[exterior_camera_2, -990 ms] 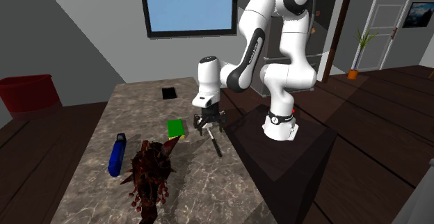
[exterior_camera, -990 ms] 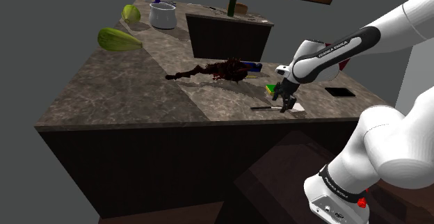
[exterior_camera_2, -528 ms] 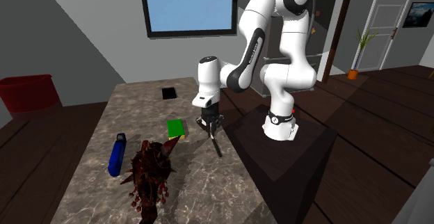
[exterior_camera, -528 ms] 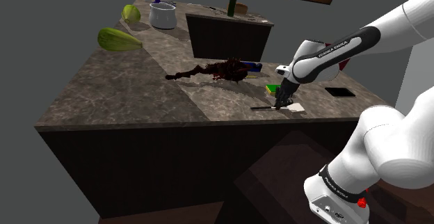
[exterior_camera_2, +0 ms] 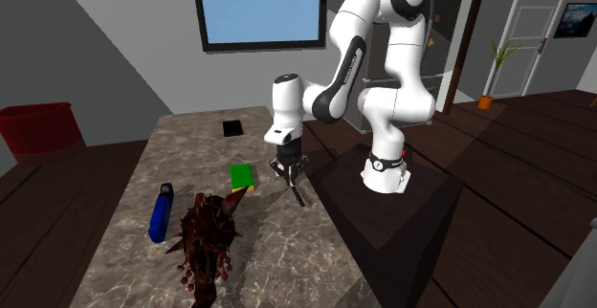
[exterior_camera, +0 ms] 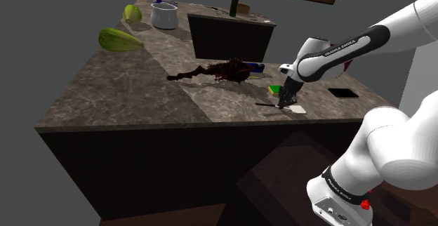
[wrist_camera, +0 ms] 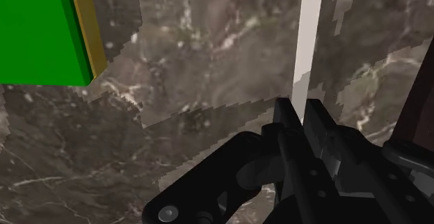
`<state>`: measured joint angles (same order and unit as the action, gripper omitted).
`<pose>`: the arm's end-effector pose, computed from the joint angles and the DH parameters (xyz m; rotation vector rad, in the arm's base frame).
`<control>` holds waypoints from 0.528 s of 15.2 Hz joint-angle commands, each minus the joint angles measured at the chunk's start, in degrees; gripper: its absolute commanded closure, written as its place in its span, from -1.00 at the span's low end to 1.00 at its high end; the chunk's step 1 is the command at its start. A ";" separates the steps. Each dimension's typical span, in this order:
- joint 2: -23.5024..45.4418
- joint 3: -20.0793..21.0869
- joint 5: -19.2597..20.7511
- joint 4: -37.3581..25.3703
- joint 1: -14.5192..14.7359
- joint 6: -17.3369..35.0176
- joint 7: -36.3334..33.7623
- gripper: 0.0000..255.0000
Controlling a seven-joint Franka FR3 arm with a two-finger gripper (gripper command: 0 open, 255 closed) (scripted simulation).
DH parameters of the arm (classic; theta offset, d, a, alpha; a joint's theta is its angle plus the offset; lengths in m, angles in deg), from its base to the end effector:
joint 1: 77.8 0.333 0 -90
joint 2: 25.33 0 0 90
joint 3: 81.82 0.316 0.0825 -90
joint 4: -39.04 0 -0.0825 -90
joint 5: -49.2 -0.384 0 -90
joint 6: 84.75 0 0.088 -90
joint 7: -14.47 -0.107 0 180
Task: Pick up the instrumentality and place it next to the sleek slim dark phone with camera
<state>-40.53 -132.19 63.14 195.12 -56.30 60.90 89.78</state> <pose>0.3566 -0.1724 0.2786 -2.7043 -1.5298 -0.0905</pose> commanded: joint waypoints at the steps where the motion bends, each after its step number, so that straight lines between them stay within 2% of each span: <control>1: -1.99 1.16 1.49 -0.47 -1.21 -2.26 -1.15 1.00; 8: -8.11 4.93 4.27 -2.34 -4.14 -9.86 -3.86 1.00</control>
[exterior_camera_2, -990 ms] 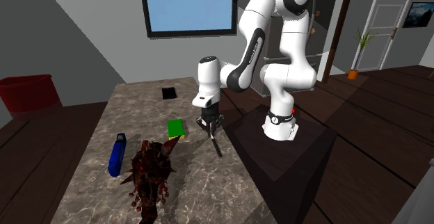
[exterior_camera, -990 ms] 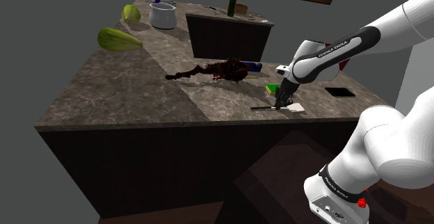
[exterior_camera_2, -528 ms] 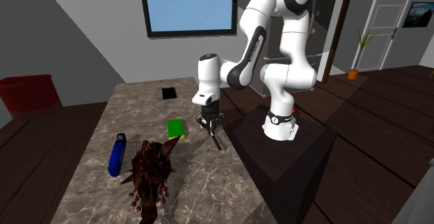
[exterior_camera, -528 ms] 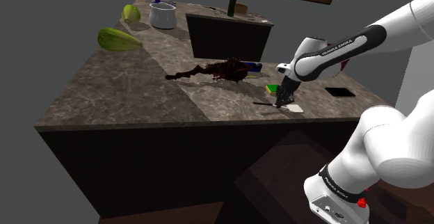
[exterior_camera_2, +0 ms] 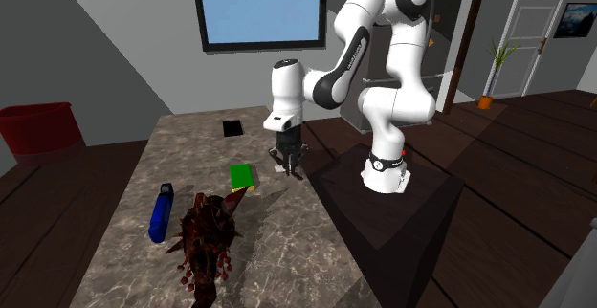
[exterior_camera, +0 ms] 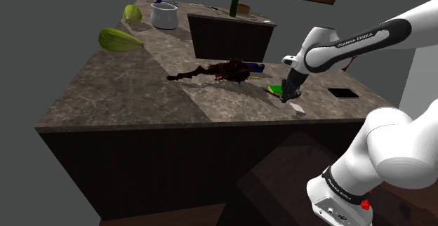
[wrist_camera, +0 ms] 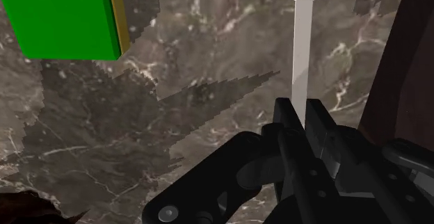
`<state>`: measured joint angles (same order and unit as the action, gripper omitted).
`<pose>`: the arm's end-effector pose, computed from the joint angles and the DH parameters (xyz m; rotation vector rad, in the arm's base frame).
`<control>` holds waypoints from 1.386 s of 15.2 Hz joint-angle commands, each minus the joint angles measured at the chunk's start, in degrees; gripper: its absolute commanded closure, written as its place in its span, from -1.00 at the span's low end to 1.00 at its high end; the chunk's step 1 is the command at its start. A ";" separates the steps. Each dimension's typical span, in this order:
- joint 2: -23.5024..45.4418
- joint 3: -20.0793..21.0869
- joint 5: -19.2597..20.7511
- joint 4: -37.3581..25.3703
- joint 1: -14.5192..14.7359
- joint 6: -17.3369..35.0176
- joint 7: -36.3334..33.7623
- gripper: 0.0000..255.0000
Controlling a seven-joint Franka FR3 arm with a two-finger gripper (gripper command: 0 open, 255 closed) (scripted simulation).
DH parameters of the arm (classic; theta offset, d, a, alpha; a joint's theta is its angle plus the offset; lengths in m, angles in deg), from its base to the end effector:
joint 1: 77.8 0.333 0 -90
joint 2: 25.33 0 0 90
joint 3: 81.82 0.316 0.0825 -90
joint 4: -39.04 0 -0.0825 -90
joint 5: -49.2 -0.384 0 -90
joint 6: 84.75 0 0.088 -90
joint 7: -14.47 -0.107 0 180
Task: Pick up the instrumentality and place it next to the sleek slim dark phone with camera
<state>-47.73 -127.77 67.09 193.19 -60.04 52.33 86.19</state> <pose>0.3567 -0.1724 0.3199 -2.7044 -1.5299 -0.0904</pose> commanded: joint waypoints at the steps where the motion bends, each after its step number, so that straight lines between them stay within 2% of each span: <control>1: -1.67 0.98 0.52 -0.73 -0.69 -2.34 -0.53 1.00; 5: -4.38 2.73 1.00 -2.09 -1.61 -6.32 -1.35 1.00; 14: -10.16 -4.72 8.44 -1.76 -11.51 -10.41 10.11 1.00; 21: -10.73 -12.50 11.89 -5.56 -15.84 -12.71 20.54 1.00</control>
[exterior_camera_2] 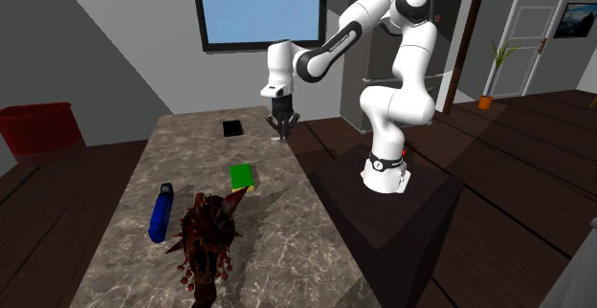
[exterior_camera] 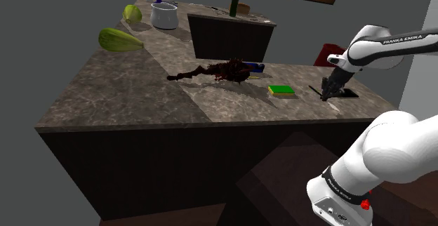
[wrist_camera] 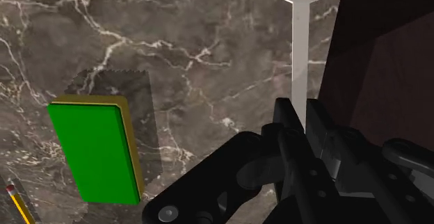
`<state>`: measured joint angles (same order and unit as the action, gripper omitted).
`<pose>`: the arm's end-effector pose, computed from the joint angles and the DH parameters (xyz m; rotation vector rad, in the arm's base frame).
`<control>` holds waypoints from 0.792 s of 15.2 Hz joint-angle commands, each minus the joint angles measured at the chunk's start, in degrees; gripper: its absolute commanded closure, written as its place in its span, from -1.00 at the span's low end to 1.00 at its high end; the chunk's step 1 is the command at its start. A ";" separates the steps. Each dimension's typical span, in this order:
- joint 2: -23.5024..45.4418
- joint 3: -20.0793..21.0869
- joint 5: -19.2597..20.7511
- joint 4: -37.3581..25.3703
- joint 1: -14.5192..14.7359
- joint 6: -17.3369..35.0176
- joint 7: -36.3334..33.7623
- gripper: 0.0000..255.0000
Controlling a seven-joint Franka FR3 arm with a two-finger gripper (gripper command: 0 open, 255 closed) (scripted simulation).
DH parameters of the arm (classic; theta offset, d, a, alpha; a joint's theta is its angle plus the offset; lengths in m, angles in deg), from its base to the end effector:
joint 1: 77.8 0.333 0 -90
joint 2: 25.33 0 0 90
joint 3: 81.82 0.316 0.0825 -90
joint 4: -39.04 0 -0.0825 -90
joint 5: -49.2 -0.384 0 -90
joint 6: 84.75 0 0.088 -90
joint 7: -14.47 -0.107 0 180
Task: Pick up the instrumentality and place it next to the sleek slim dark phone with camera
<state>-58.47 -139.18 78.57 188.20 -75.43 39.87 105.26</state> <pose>0.2330 -0.3291 0.3533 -2.7059 -1.5278 -0.0899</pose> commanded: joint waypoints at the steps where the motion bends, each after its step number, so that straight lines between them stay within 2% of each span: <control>1: 0.19 -2.36 0.71 -1.38 -0.73 -0.50 3.02 1.00; 7: 2.19 -11.27 1.39 -7.49 -0.12 -1.61 12.45 1.00; 12: 4.30 -21.11 0.89 -14.16 4.12 -2.48 20.16 1.00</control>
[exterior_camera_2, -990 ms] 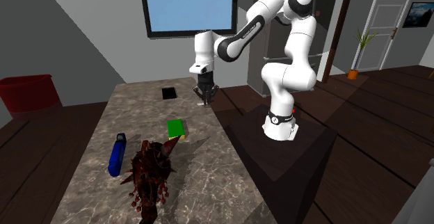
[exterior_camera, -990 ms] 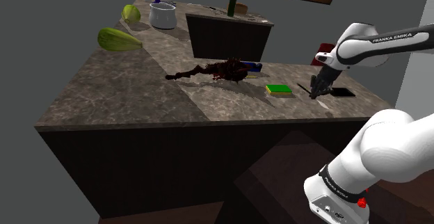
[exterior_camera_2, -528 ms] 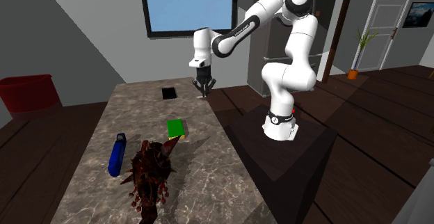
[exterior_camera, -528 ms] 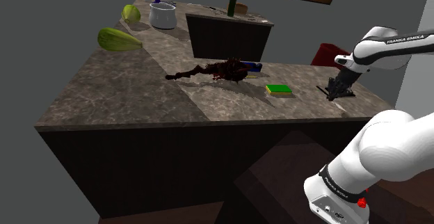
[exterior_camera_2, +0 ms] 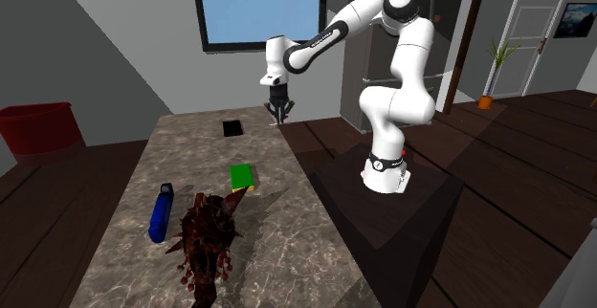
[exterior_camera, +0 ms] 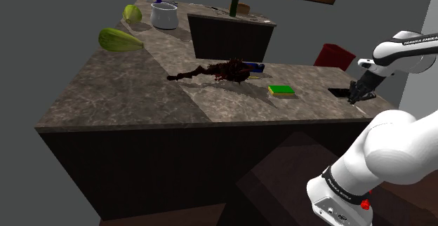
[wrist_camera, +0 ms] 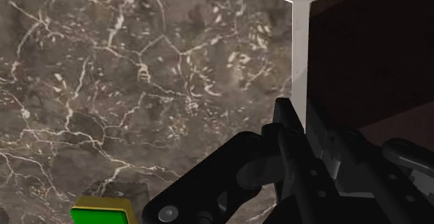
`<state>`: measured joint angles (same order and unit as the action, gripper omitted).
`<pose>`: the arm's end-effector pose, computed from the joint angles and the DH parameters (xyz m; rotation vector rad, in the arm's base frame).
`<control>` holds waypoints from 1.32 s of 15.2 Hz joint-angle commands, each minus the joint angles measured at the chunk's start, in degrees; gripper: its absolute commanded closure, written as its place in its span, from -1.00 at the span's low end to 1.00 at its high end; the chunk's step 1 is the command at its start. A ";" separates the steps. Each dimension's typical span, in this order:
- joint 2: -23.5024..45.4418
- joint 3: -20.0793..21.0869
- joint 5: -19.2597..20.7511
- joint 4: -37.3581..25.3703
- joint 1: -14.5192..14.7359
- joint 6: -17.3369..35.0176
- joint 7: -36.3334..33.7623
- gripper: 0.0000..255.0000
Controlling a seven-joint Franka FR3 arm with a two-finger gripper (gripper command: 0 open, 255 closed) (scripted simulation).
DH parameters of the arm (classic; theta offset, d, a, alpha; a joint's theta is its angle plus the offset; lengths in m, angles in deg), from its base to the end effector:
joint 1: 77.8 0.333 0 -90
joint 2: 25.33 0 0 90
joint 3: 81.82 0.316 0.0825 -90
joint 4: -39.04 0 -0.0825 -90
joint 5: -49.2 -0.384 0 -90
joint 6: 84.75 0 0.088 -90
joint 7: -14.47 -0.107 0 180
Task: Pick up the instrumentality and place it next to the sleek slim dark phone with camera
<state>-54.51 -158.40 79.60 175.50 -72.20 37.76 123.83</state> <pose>0.1346 -0.4519 0.3528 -2.7055 -1.5283 -0.0907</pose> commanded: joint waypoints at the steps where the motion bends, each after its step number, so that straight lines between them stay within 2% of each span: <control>1: 0.66 -4.20 -0.25 -2.96 2.22 -0.60 3.04 1.00; 7: 1.59 -10.44 0.69 -1.95 6.81 3.26 3.18 1.00; 16: 1.42 -22.38 4.05 -0.39 16.49 9.65 1.58 1.00; 20: 1.37 -22.37 4.11 -0.40 16.48 9.63 1.54 1.00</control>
<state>-53.12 -180.65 83.65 175.09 -55.80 47.33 125.38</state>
